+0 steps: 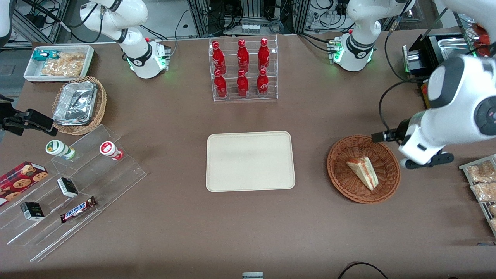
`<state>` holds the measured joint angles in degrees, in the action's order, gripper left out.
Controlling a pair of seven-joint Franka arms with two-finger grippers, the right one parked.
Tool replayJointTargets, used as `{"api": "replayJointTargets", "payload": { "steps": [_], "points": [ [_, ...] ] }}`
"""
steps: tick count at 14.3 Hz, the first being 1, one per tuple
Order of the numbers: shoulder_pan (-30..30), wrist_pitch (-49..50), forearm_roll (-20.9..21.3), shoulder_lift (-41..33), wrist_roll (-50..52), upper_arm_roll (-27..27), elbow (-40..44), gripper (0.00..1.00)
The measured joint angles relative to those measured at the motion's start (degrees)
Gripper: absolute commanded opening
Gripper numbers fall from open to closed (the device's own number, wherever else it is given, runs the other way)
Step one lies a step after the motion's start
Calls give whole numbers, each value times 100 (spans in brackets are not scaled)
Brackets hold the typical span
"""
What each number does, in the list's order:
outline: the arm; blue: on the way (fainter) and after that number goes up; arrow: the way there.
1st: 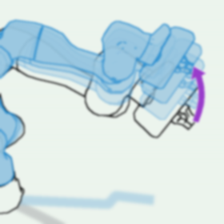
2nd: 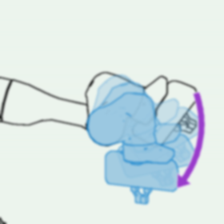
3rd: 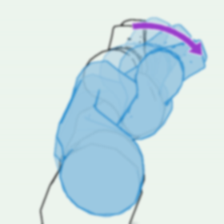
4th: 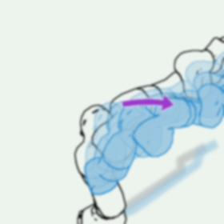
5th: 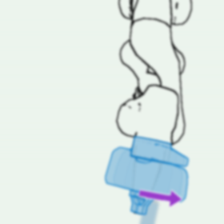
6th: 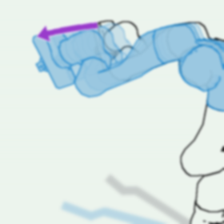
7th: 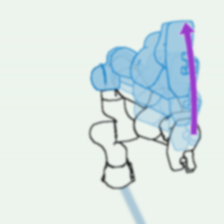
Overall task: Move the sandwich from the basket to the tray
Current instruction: 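Lower the open left gripper over the sandwich in the wicker basket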
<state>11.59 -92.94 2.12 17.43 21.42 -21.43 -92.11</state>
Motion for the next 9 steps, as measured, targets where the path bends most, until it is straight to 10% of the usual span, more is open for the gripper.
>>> {"api": "replayJointTargets", "payload": {
  "steps": [9],
  "points": [
    [1,-2172,0,695,1288,114,-1129,100]
  ]
}}
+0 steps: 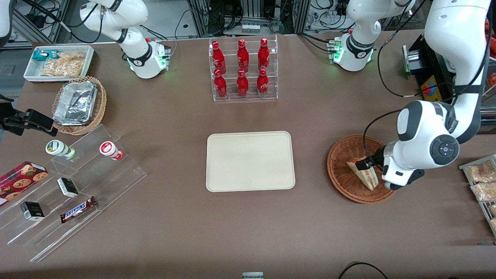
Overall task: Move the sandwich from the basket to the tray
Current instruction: 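Lower the open left gripper over the sandwich in the wicker basket, then close the left gripper on the wrapped sandwich and lift it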
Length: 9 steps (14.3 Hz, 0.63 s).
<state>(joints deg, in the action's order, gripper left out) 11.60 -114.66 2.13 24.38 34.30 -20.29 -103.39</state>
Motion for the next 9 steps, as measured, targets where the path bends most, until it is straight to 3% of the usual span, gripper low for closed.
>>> {"api": "replayJointTargets", "payload": {
  "steps": [5,6,9],
  "points": [
    [6,-968,0,237,3,171,-557,100],
    [6,-1036,0,290,3,178,-586,91],
    [6,-1113,0,377,16,178,-587,34]
  ]
}}
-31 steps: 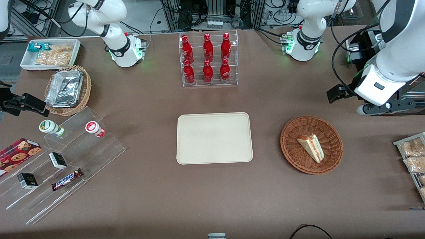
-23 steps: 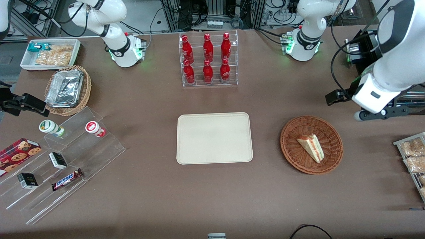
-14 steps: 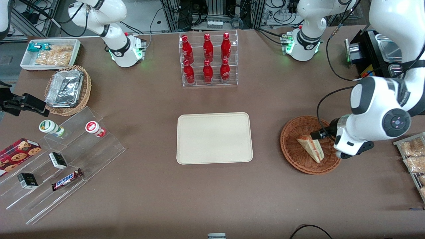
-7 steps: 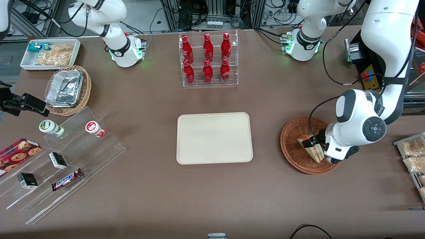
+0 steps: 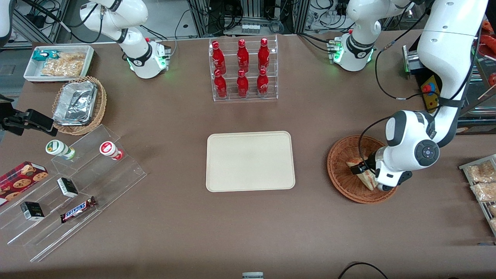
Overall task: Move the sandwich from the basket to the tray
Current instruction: 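Close the left gripper on the wrapped sandwich and lift it, then carry the sandwich with the left gripper over to the cream tray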
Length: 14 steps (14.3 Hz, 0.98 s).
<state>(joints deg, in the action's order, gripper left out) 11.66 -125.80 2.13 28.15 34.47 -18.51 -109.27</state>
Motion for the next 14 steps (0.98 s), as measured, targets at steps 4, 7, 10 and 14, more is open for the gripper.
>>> {"api": "replayJointTargets", "payload": {
  "steps": [4,7,10,14],
  "points": [
    [0,-19,0,6,3,0,3,11],
    [0,-25,0,-5,-4,-1,46,11],
    [-16,44,1,-144,-118,-78,257,11],
    [-761,680,-2,-569,-309,-199,739,11]
  ]
}}
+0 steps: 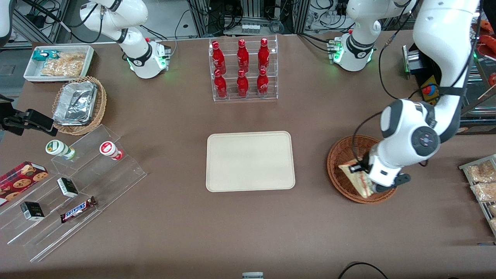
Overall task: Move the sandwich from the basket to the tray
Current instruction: 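Carry the sandwich with the left gripper over to the cream tray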
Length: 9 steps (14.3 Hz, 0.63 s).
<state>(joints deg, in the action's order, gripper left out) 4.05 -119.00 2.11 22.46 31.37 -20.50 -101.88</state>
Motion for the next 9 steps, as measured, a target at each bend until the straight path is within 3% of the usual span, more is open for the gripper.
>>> {"api": "replayJointTargets", "payload": {
  "steps": [4,9],
  "points": [
    [-1410,1181,-4,384,226,-10,1348,13],
    [-2454,459,-3,1503,604,15,1873,16]
  ]
}}
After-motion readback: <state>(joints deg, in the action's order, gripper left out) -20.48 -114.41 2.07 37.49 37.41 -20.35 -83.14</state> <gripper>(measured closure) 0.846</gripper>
